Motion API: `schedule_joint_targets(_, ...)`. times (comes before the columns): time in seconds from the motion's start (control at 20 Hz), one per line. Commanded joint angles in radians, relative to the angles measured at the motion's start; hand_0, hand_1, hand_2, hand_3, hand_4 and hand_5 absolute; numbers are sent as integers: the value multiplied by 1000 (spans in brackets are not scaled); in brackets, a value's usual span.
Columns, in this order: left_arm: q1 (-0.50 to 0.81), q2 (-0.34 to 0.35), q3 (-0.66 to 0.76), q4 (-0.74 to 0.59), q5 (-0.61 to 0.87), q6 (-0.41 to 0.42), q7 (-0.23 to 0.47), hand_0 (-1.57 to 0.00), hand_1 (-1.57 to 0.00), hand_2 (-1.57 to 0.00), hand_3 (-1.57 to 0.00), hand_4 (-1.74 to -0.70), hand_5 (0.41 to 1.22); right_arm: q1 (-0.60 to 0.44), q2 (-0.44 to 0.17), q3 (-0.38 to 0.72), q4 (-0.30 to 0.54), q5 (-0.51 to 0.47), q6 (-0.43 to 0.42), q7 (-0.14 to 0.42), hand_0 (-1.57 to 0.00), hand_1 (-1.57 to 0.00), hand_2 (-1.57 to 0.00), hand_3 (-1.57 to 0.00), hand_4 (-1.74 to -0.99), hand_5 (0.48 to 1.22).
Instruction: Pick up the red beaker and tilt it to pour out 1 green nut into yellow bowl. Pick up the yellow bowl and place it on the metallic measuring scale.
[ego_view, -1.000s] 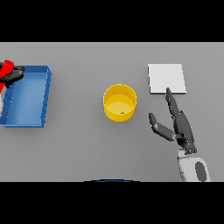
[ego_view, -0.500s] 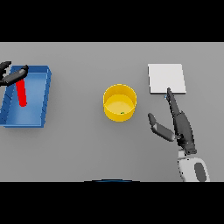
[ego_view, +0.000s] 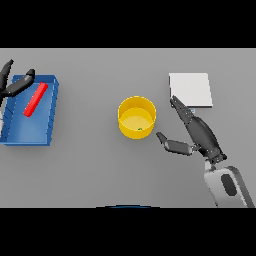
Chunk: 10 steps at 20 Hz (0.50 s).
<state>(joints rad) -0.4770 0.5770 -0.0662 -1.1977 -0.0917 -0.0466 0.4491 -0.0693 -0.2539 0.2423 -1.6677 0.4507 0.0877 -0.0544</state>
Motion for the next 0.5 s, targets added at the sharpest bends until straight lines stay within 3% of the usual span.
schedule_joint_targets(0.0,-8,-4,-2,3,-2,4,16,-13,-11,-11,-11,-800,673,-30,-21,21,12,37,19,22,1,1,1,1,-1128,637)
schedule_joint_targets(0.2,-1,-16,-6,6,-2,5,25,-5,-4,-4,-4,-809,688,-182,-109,125,75,187,97,-6,1,1,1,1,-1150,630)
schedule_joint_targets(0.35,12,-9,-3,-4,6,-7,8,-2,-2,-1,-2,-811,689,-278,-154,195,134,263,148,-69,1,1,1,1,-1162,637)
schedule_joint_targets(0.45,16,-7,-3,-3,6,-10,3,-1,-1,-1,-1,-808,689,-330,-154,240,179,304,174,-83,1,1,1,1,-1164,641)
